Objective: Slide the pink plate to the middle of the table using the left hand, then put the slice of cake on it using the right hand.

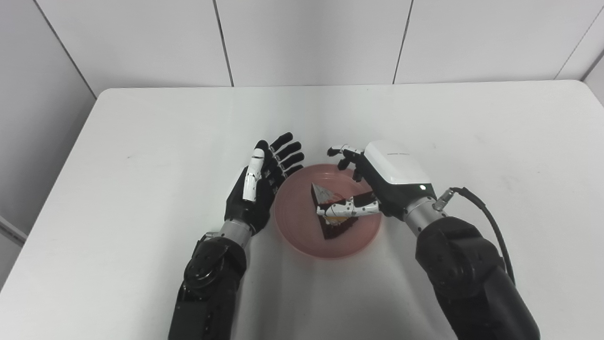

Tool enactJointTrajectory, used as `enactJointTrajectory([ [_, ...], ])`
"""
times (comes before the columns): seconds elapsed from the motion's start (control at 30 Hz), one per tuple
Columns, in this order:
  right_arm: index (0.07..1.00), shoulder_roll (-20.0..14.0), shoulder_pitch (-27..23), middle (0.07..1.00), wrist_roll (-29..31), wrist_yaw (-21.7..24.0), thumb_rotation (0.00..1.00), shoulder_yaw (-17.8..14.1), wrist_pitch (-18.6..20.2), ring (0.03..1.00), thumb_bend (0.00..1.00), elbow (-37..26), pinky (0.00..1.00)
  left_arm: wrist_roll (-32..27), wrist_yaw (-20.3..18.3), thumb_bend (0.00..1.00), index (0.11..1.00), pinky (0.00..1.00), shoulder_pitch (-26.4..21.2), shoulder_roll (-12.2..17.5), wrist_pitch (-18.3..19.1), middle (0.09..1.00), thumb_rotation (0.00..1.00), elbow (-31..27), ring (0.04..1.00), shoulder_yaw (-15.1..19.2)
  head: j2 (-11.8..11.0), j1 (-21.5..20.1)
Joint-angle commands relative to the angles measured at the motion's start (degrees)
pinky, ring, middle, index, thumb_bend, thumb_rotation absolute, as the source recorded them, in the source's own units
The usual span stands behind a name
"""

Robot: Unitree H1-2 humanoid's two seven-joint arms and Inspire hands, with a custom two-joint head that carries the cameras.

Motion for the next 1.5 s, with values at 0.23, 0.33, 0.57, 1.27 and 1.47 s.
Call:
enactJointTrajectory([
  [0.23,1.0,0.4,1.9,0.995,10.5,-5.9,0.98,-8.1,-3.8,0.92,0.86,-3.4,0.75,3.9,3.2,0.42,0.842,0.83,2.9,-1.2,1.1,0.856,1.0,-1.6,0.844,-0.4,-0.1,0.4],
  [0.33,1.0,0.9,4.7,1.0,18.0,-12.6,1.0,-12.6,-7.8,0.961,0.85,-1.9,0.8,5.9,2.7,0.44,0.885,0.88,3.9,-0.3,-1.5,0.898,1.0,-2.7,0.881,-1.1,0.0,0.8],
  [0.57,1.0,4.2,12.5,1.0,35.0,-21.8,1.0,-20.2,-12.3,1.0,0.65,2.1,0.99,9.2,2.1,0.56,0.992,0.96,6.6,1.1,-7.6,0.996,1.0,-4.2,0.982,-1.7,-0.1,1.5],
  [1.27,1.0,5.3,22.9,1.0,55.8,-25.1,1.0,-19.9,-17.8,1.0,0.35,7.9,1.0,24.2,4.2,0.58,1.0,1.0,17.9,5.4,-20.3,1.0,1.0,-10.2,1.0,-4.2,-0.2,1.9],
  [1.47,1.0,5.2,23.0,1.0,56.8,-25.7,1.0,-19.1,-19.5,1.0,0.28,9.9,1.0,22.5,3.1,0.54,0.981,1.0,18.8,5.9,-20.2,0.999,1.0,-9.6,1.0,-4.3,-0.8,1.6],
])
